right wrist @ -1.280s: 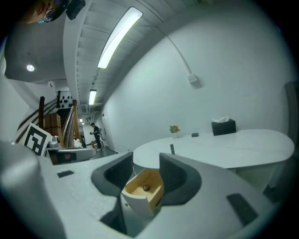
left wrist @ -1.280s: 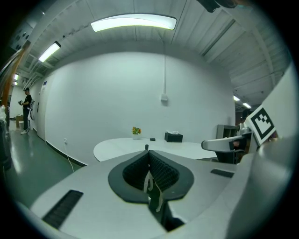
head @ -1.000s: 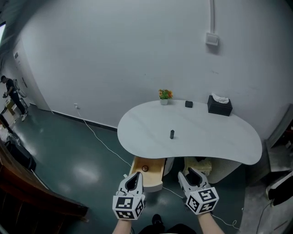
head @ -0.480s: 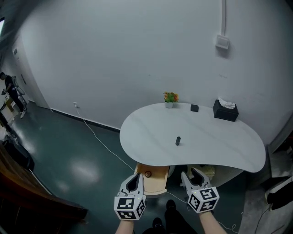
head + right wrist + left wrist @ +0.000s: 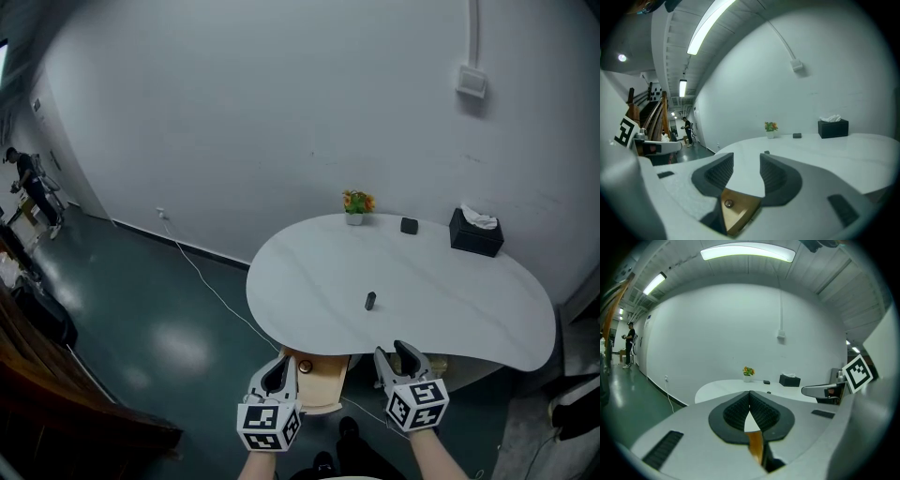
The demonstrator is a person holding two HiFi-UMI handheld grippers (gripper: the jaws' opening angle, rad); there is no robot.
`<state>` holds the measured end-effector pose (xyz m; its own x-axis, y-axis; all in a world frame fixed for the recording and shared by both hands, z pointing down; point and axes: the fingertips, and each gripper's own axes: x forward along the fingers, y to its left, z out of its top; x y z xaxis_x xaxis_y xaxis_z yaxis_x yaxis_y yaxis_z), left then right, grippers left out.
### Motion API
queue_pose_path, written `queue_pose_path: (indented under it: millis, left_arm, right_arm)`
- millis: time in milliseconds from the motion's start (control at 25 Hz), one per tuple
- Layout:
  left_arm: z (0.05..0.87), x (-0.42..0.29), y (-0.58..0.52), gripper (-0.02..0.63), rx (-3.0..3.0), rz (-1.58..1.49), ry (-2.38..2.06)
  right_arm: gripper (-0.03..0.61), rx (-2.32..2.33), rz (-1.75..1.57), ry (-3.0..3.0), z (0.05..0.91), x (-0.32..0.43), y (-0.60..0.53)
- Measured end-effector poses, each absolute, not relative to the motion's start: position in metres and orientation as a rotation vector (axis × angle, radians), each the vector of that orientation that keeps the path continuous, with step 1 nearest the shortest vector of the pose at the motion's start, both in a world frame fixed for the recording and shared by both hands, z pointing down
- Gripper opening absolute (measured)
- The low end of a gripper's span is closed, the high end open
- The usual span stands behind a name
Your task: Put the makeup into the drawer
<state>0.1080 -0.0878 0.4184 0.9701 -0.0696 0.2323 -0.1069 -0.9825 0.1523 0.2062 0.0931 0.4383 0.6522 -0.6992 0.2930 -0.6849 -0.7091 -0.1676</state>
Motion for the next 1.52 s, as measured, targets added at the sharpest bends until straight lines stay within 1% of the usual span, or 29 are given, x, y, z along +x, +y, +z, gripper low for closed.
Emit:
queue_pose_path:
  millis: [400,840,1520]
  left_arm:
    - [0.427,0.142,-0.108,0.003,2.954,0.377,-0.257]
    - [0.439,0.168,-0.122,0.003,2.922,0.431,-0.382]
    - [0.455,0.186,-0.141,0.003,2.858,0.487,-0.537]
  right_arm:
    - [0.16,-2.855,-0.591,1.193,0.463,0.273,0.081]
    - [0.16,-2.854,-0.721,1.308,0.502,0.33,0.052]
    - [0.16,-2.854,-0.904,1.523,0.534,0.369,0.018]
